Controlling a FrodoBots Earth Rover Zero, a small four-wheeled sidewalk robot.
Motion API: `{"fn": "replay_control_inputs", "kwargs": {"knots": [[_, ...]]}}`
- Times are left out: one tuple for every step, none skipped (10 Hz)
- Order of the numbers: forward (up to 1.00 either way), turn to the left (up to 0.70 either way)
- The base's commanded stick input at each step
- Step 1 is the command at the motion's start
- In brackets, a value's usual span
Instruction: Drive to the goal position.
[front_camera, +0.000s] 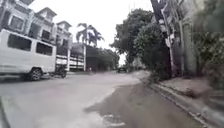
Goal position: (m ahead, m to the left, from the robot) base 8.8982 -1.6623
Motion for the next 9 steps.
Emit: {"fn": "replay_control_inputs", "kwargs": {"knots": [[0.5, 0.0], [0.5, 0.0], [0.5, 0.0], [0.5, 0.0], [0.5, 0.0], [0.5, 0.0], [0.5, 0.0], [0.5, 0.0], [0.5, 0.0]]}}
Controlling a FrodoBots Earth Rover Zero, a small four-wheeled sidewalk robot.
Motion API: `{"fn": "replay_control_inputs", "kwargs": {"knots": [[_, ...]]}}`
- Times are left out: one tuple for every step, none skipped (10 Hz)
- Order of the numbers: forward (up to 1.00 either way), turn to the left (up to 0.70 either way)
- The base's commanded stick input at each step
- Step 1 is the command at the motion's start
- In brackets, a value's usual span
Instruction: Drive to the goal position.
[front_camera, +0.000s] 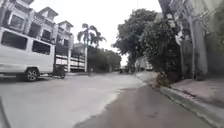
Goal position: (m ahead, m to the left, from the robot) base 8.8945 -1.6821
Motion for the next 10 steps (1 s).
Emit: {"fn": "replay_control_inputs", "kwargs": {"knots": [[0.5, 0.0], [0.5, 0.0], [0.5, 0.0], [0.5, 0.0], [0.5, 0.0], [0.5, -0.06], [0.5, -0.3], [0.5, -0.5], [0.5, -0.5], [0.5, -0.5]]}}
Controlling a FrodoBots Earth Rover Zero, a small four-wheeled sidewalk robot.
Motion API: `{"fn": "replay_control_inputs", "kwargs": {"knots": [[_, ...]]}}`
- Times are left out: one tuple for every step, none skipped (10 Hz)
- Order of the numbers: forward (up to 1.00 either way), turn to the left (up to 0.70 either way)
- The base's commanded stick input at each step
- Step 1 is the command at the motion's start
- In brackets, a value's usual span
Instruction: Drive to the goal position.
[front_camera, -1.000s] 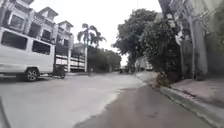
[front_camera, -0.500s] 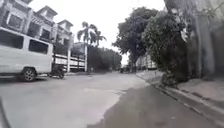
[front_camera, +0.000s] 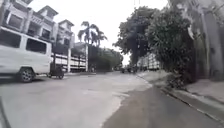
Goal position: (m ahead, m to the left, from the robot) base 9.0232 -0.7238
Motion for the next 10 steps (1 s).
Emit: {"fn": "replay_control_inputs", "kwargs": {"knots": [[0.5, -0.5], [0.5, -0.5], [0.5, -0.26], [0.5, 0.0], [0.5, 0.0], [0.5, 0.0], [0.5, 0.0], [0.5, 0.0], [0.5, 0.0], [0.5, 0.0]]}}
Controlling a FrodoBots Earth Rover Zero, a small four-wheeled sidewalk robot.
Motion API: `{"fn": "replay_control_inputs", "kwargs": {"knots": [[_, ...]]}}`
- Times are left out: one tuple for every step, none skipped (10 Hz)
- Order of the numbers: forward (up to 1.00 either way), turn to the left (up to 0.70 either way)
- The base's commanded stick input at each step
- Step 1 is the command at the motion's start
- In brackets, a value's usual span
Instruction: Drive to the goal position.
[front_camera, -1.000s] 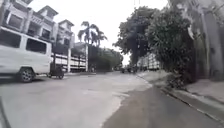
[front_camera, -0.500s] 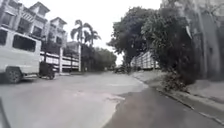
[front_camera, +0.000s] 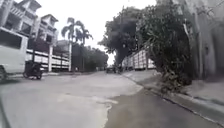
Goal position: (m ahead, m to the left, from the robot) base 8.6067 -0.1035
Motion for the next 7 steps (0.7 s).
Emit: {"fn": "replay_control_inputs", "kwargs": {"knots": [[0.5, 0.0], [0.5, 0.0], [0.5, 0.0], [0.5, 0.0], [0.5, 0.0], [0.5, 0.0], [0.5, 0.0]]}}
